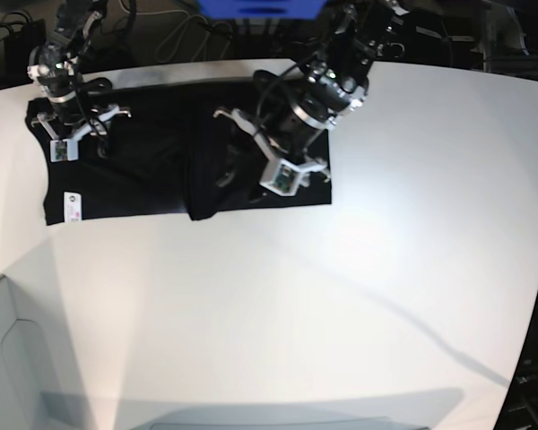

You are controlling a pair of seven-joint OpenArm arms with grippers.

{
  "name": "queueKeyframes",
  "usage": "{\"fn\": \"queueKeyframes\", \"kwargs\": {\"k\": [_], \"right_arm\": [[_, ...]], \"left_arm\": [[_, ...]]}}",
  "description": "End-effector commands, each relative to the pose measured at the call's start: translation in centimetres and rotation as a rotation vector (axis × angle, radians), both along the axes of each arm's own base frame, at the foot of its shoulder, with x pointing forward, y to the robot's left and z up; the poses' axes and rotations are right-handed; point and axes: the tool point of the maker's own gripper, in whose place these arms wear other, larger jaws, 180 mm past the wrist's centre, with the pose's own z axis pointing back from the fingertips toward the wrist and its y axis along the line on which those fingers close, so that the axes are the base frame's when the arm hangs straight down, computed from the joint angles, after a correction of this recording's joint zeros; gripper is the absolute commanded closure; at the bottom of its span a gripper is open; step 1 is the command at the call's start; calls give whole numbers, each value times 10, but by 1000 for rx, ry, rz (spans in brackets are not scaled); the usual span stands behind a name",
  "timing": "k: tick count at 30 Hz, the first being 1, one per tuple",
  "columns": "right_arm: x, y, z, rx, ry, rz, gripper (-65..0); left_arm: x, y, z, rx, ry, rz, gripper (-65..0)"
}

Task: Fold the T-shirt properly
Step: 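Carry the left gripper's end across toward the right gripper, folding the strip, then release the folded end and raise the left gripper off the shirt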

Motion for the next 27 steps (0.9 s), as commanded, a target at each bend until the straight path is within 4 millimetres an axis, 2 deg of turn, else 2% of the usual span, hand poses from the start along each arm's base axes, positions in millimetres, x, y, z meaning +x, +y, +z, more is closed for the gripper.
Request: {"fn": "queueKeyframes", "kwargs": {"k": [1,5,12,15,18,22,24,27], "right_arm": [[-4,-2,-3,-22,38,10,-317],[1,-3,-1,-23,27,6,-321],[5,-3,6,-32,9,11,-322],[10,-5,17,-54,-18,17,-322],[16,-7,32,-79,-55,20,-323],[24,-11,53,-117,-106,21,-328],[31,-14,66,-135,-142,13,-354],[37,-23,75,-133,-176,-39,-381]], "left_arm": [[5,-1,11,-33,-34,7,-316],[5,1,-19,-2,35,12,-316],[-14,-61,-45,7,101,-160,-316],[-24,-83,-56,34,113,-246,-316],[-35,-96,-63,55,121,-307,-316],[-43,-102,-60,51,113,-341,-316],[-38,-101,-43,26,75,-331,-316],[-36,-92,-20,11,12,-332,-316]]}}
